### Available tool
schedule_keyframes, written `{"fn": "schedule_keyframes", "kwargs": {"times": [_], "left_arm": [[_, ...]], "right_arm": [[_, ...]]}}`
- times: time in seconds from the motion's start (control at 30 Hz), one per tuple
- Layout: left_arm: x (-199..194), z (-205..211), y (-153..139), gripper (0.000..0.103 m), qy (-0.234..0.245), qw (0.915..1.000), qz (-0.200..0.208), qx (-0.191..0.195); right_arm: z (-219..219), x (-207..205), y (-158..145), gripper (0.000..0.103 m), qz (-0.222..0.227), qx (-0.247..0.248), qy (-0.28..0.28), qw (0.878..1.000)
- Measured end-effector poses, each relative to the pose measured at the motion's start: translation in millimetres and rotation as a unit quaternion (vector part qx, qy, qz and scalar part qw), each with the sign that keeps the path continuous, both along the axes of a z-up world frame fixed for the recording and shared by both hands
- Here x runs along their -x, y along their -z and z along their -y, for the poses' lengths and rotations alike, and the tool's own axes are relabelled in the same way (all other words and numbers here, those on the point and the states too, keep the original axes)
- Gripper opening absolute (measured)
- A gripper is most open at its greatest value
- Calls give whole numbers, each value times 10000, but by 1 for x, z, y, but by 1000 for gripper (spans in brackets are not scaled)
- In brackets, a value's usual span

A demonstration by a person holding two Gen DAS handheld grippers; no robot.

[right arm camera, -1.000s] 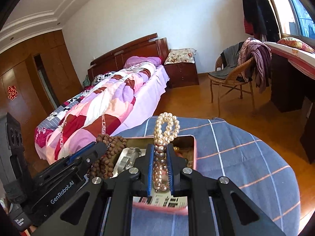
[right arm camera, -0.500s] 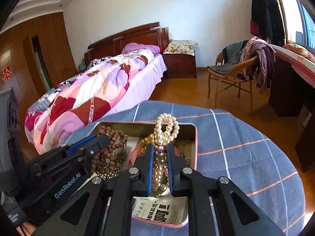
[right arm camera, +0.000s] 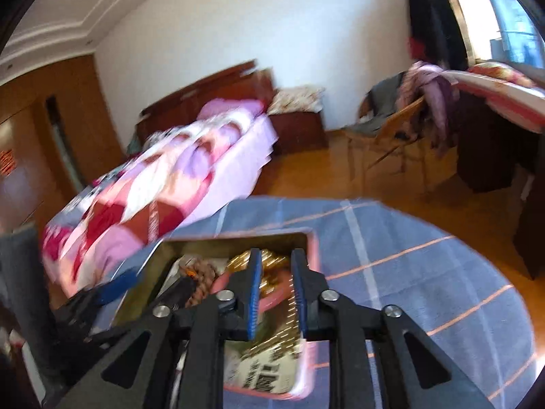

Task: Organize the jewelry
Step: 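Open the left tool over the tin while the right tool releases the pearls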

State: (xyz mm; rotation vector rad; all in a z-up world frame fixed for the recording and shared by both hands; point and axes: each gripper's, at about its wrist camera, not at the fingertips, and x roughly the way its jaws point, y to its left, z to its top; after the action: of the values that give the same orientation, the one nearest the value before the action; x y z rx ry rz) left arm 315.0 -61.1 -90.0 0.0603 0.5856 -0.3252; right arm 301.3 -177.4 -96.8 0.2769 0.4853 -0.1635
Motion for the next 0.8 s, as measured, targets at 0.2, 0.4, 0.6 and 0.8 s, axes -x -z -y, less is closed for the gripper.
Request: {"fn": "schedule_keyframes", "kwargs": {"times": [0.2,0.4,0.6,0.8], "left_arm": [[2,-7,-4,96,97,9994,98,302],[3,-5,-3,100,150,9994,116,293],[-1,-10,1,100,129,9990,-47,435],[-3,-10,3,100,123,9985,-131,511]], "right_arm": [[23,9,-3,27,94,-327,588,9977],[31,11,-4,27,75,-541,676,9962],[36,15,3,27,58,-680,811,9944],[34,8,7,27,-58,-643,809,9946]]}}
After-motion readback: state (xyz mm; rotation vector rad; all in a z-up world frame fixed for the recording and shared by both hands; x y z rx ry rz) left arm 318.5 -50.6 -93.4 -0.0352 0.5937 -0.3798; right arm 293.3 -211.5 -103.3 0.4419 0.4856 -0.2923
